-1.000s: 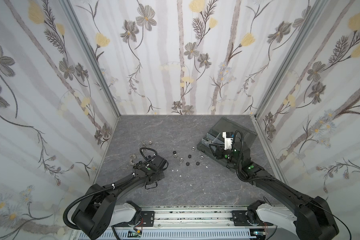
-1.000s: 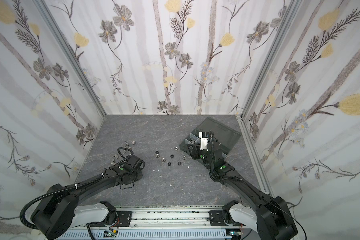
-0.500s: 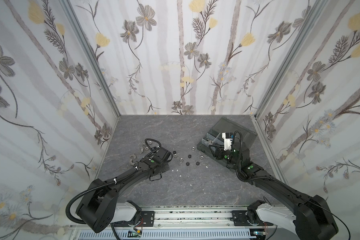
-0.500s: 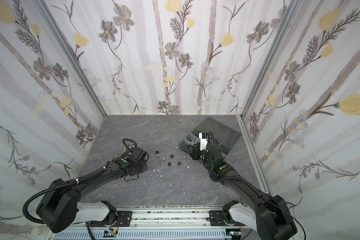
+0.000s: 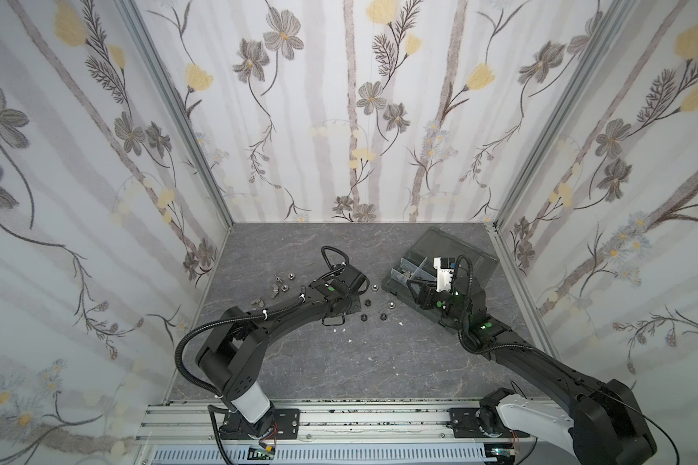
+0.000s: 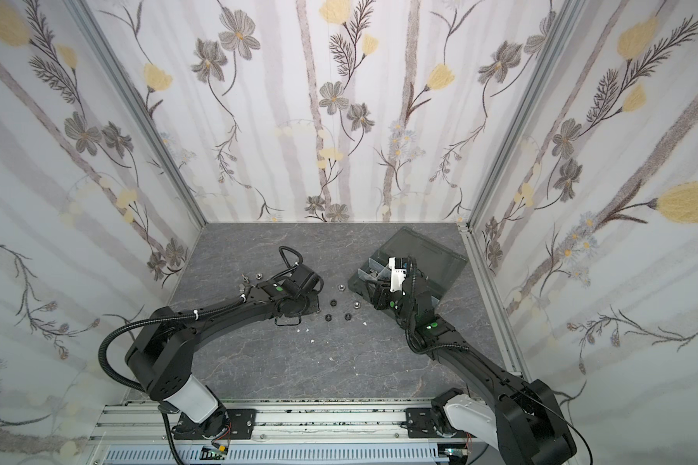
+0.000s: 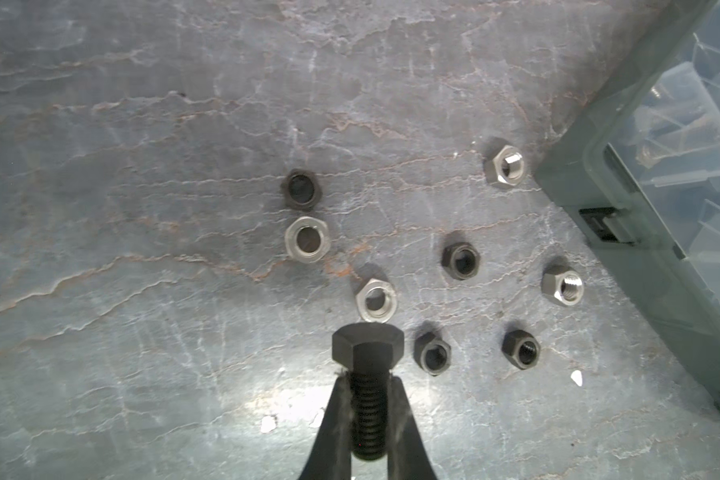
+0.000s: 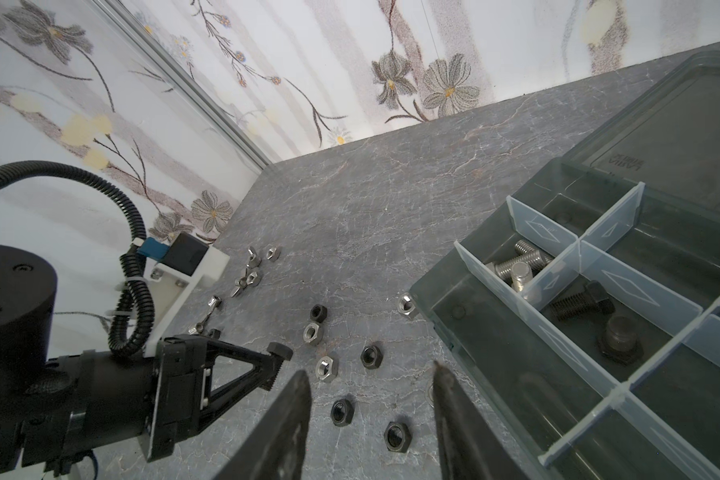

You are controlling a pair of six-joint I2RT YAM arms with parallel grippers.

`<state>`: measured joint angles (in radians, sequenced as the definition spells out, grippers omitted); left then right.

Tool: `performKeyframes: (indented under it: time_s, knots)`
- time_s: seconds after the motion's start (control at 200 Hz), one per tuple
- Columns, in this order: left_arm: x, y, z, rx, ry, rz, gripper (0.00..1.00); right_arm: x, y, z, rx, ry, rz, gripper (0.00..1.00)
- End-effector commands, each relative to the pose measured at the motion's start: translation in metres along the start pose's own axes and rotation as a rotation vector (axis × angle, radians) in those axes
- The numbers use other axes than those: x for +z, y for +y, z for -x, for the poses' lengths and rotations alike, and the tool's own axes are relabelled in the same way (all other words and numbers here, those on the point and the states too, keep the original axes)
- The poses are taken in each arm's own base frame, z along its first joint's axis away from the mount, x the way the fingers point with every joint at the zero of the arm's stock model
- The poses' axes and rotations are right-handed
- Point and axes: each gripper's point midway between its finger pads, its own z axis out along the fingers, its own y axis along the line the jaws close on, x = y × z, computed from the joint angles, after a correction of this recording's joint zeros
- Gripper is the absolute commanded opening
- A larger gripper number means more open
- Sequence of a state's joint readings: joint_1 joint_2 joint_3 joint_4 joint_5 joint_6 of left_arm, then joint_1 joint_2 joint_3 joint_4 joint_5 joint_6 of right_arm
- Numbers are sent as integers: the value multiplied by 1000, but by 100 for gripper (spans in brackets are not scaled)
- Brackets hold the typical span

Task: Sort the screws and nuts into containers
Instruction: 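Carry the black bolt with the left gripper over the organizer compartment, then open the left gripper to drop the bolt into the compartment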

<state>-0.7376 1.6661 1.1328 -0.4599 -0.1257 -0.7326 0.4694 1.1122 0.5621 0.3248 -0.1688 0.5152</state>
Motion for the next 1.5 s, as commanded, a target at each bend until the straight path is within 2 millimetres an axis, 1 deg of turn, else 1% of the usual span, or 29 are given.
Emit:
performKeyframes:
  time_s: [0.0, 0.065, 0.095, 0.1, 0.12, 0.235, 0.35, 0.435, 0.595, 0.729, 0.819, 0.964, 1.084, 1.179, 1.379, 1.499]
  knots:
    - [3, -28, 13, 24, -26, -53, 1, -1, 1, 9, 8, -42, 7, 49]
    - [5, -46, 17, 39, -27, -77, 1, -2, 2, 11, 21, -49, 21, 49]
    - [10, -51, 15, 49, -19, -79, 1, -3, 2, 11, 29, -49, 26, 49]
    - [8, -56, 19, 49, -26, -90, 1, -3, 2, 11, 32, -50, 28, 49]
    - [6, -65, 24, 52, -35, -106, 0, -3, 1, 10, 36, -49, 30, 49]
    - [11, -99, 31, 82, -32, -152, 0, -8, -3, 15, 69, -75, 35, 49]
    - [15, -129, 35, 106, -26, -195, 0, -20, -12, 24, 106, -132, 27, 49]
    - [18, -151, 39, 120, -25, -231, 0, -33, -23, 33, 137, -195, -5, 48]
    - [23, -185, 46, 131, -23, -291, 0, -53, -41, 43, 188, -289, -52, 49]
    - [27, -211, 51, 151, -26, -340, 0, -60, -50, 44, 232, -322, -57, 49]
    - [31, -227, 50, 165, -21, -373, 0, -62, -51, 44, 244, -331, -51, 48]
    - [41, -244, 48, 173, -10, -406, 0, -64, -51, 45, 249, -347, -44, 49]
    - [51, -252, 48, 176, -2, -410, 0, -65, -52, 45, 256, -352, -41, 49]
    - [53, -259, 50, 182, -1, -417, 0, -66, -52, 45, 255, -355, -41, 49]
    - [60, -261, 52, 184, -6, -404, 0, -66, -53, 45, 255, -356, -43, 49]
    - [63, -257, 53, 183, -6, -385, 3, -66, -53, 45, 253, -356, -45, 49]
